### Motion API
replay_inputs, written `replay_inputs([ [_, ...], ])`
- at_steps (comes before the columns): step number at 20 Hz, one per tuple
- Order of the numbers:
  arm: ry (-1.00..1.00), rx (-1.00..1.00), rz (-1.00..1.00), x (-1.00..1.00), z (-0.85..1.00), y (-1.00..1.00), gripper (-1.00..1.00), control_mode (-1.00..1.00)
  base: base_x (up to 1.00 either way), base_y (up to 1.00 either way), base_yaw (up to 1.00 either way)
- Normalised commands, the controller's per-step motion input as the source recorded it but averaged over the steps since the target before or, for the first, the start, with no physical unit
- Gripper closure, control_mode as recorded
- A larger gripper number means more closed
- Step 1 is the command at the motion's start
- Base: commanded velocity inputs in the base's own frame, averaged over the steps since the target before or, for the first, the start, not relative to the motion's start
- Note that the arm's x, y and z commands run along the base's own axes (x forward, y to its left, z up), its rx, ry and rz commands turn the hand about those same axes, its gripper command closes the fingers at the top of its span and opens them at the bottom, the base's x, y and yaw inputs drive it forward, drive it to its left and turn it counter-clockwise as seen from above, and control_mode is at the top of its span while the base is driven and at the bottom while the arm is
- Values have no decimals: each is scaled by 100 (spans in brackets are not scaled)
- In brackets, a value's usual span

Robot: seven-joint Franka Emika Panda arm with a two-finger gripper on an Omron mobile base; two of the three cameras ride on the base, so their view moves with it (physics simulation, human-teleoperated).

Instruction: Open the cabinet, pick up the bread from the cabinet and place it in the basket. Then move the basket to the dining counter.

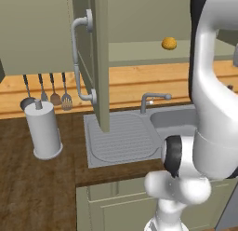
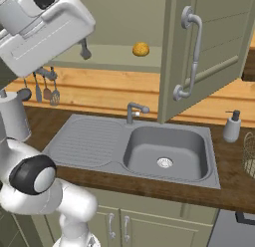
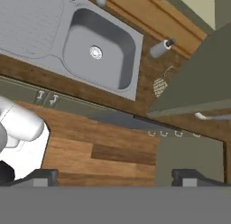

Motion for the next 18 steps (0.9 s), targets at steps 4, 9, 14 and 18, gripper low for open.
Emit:
replay_inputs([
  [4,2,-7,0,48,-71,-25,-100,-100,0,0,0],
  [9,3,-24,-1,70,-73,-58,-100,-100,0,0,0],
  [14,25,-45,-1,100,-14,-22,-100,-100,0,0,0],
  [18,24,-33,-10,74,11,-62,-100,-100,0,0,0],
])
